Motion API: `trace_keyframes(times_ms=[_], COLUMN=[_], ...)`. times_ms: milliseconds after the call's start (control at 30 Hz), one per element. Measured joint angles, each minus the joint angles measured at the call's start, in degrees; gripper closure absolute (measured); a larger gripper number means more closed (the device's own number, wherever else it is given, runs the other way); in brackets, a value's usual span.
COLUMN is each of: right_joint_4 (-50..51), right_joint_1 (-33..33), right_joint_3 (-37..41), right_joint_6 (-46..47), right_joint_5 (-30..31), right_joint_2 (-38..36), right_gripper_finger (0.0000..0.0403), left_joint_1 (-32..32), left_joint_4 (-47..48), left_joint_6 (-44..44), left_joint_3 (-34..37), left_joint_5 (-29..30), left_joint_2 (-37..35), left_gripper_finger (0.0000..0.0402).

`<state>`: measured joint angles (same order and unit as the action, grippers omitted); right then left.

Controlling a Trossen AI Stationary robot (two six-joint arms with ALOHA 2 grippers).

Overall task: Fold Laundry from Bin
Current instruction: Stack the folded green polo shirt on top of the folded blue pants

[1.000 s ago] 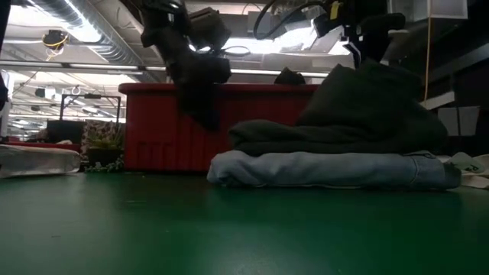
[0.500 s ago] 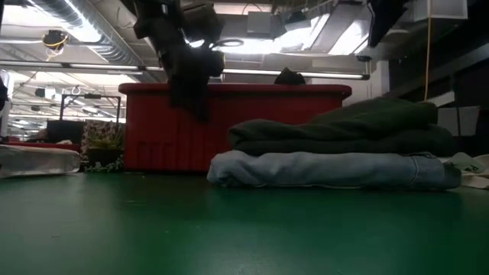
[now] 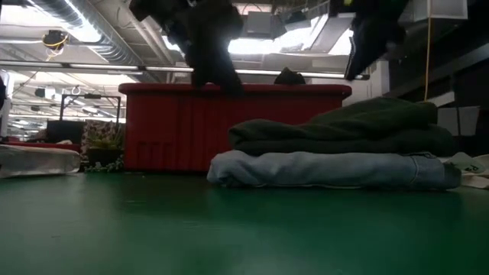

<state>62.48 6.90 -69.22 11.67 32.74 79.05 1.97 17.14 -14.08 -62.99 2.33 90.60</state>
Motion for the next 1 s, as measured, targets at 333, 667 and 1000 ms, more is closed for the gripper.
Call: trace_keyframes(times_ms=[333,667,1000], right_joint_4=[-9.63,-11.36,-10.27], right_joint_1=[-0.15,-0.11,-0.13], right_joint_3=[14.64,26.01,24.08], right_joint_6=[1.48,11.33,12.07], right_joint_5=[-1.28,-4.32,-5.38], right_joint_2=[0.04,-0.01,-0.22], right_gripper_finger=[0.0276,0.0276,0.0276], left_joint_1=[-2.66,-2.68,-2.66], left_joint_4=[-7.99,-5.47,-4.16], left_joint_6=[4.17,4.06,3.95], left_joint_3=[-0.06,-0.3,0.08], left_joint_5=[4.09,4.02,3.98], left_joint_2=[9.33,17.56,13.4], left_gripper_finger=[0.04,0.0399,0.0399])
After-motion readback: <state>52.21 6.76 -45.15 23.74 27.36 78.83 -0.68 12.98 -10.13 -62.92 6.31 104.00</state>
